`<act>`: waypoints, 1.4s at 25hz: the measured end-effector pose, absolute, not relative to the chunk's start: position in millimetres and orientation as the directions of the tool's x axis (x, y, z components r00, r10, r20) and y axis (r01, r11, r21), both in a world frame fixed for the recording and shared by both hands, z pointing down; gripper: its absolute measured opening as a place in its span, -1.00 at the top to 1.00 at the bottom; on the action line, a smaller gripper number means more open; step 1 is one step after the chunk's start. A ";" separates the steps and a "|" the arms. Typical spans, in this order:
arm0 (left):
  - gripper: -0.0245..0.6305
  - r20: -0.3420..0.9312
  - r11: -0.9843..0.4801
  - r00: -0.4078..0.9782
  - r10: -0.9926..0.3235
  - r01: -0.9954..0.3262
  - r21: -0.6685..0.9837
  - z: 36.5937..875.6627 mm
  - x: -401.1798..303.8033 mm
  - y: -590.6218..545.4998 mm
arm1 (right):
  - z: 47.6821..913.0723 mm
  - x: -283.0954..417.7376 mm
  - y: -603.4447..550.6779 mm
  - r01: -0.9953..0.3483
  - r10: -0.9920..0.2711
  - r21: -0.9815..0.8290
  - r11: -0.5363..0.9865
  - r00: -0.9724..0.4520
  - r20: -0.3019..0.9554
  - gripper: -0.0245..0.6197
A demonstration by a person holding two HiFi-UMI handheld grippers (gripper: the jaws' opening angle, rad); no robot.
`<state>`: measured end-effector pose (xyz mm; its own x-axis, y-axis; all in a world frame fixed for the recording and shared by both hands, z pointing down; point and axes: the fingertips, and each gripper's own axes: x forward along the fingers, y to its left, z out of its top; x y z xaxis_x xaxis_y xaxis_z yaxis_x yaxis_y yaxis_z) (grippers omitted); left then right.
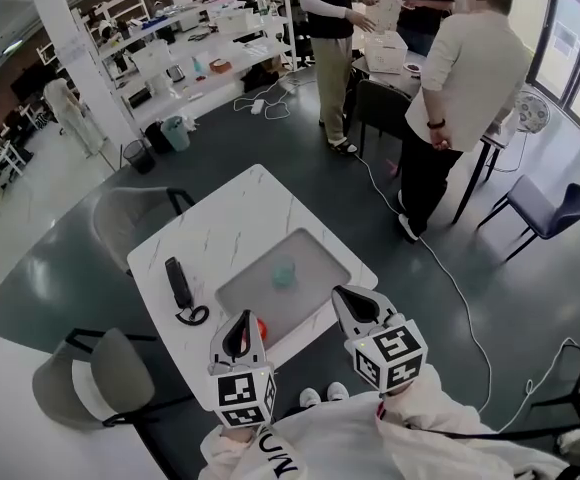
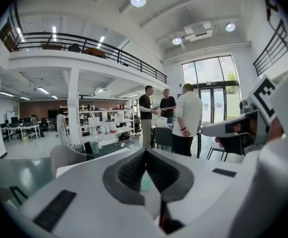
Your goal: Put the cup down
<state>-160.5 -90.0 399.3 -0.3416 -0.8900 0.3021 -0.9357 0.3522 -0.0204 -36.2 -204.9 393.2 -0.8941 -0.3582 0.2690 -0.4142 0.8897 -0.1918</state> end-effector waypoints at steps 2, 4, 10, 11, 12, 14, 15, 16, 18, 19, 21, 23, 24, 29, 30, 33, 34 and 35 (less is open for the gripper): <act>0.90 0.306 0.351 -0.341 -0.889 -0.936 -0.023 400.5 -158.6 -90.8 | 392.4 -36.0 -204.9 -0.408 -0.351 -0.203 0.890 -0.899 0.262 0.91; 0.90 0.310 0.350 -0.340 -0.888 -0.937 -0.024 402.5 -157.1 -91.5 | 391.9 -35.5 -205.4 -0.403 -0.348 -0.203 0.892 -0.901 0.258 0.91; 0.90 0.312 0.354 -0.344 -0.886 -0.935 -0.026 407.0 -157.9 -89.5 | 392.5 -36.6 -203.7 -0.401 -0.352 -0.183 0.898 -0.902 0.250 0.91; 0.90 0.309 0.357 -0.347 -0.885 -0.934 -0.026 407.0 -158.9 -88.7 | 392.0 -37.3 -202.6 -0.399 -0.352 -0.178 0.899 -0.903 0.248 0.91; 0.90 0.308 0.360 -0.350 -0.885 -0.933 -0.026 407.3 -159.7 -88.1 | 391.8 -37.9 -201.8 -0.398 -0.352 -0.175 0.900 -0.903 0.247 0.91; 0.90 0.310 0.361 -0.351 -0.884 -0.932 -0.026 408.1 -159.9 -87.4 | 392.5 -38.4 -200.8 -0.398 -0.351 -0.174 0.900 -0.902 0.251 0.91; 0.90 0.312 0.360 -0.349 -0.883 -0.933 -0.026 408.4 -159.7 -87.2 | 393.0 -38.5 -200.5 -0.399 -0.350 -0.176 0.900 -0.902 0.253 0.91; 0.90 0.314 0.359 -0.348 -0.883 -0.933 -0.026 408.6 -159.6 -87.1 | 393.6 -38.7 -200.2 -0.399 -0.350 -0.179 0.899 -0.902 0.255 0.91; 0.90 0.317 0.357 -0.346 -0.883 -0.934 -0.024 409.3 -159.8 -86.4 | 394.2 -39.1 -199.4 -0.399 -0.348 -0.188 0.897 -0.902 0.254 0.91; 0.90 0.318 0.358 -0.346 -0.883 -0.934 -0.023 409.7 -160.1 -85.7 | 394.2 -39.2 -198.9 -0.399 -0.348 -0.194 0.896 -0.904 0.250 0.91; 0.90 0.317 0.359 -0.346 -0.883 -0.933 -0.017 410.3 -160.6 -84.6 | 394.1 -39.0 -198.2 -0.400 -0.350 -0.196 0.895 -0.904 0.248 0.91; 0.90 0.316 0.359 -0.344 -0.884 -0.933 -0.010 410.8 -160.7 -84.6 | 394.9 -38.9 -198.7 -0.404 -0.353 -0.191 0.895 -0.901 0.251 0.91; 0.90 0.316 0.358 -0.343 -0.884 -0.934 -0.010 411.0 -160.7 -85.3 | 395.5 -39.3 -199.4 -0.405 -0.354 -0.190 0.894 -0.900 0.253 0.91; 0.90 0.323 0.354 -0.339 -0.884 -0.935 -0.013 412.2 -161.6 -88.4 | 398.8 -41.7 -201.1 -0.405 -0.351 -0.192 0.894 -0.899 0.264 0.91; 0.90 0.324 0.354 -0.338 -0.883 -0.935 -0.013 412.5 -162.0 -88.6 | 399.3 -42.1 -201.1 -0.406 -0.351 -0.193 0.893 -0.898 0.265 0.91; 0.90 0.328 0.353 -0.336 -0.883 -0.936 -0.010 414.5 -163.0 -88.8 | 401.0 -43.1 -201.8 -0.409 -0.351 -0.200 0.891 -0.897 0.269 0.91; 0.90 0.329 0.353 -0.336 -0.883 -0.936 -0.009 415.5 -163.4 -88.8 | 402.1 -43.2 -202.1 -0.410 -0.352 -0.201 0.890 -0.896 0.270 0.91; 0.90 0.330 0.353 -0.336 -0.882 -0.936 -0.009 416.6 -163.9 -88.7 | 403.3 -43.4 -202.4 -0.411 -0.352 -0.202 0.889 -0.896 0.272 0.91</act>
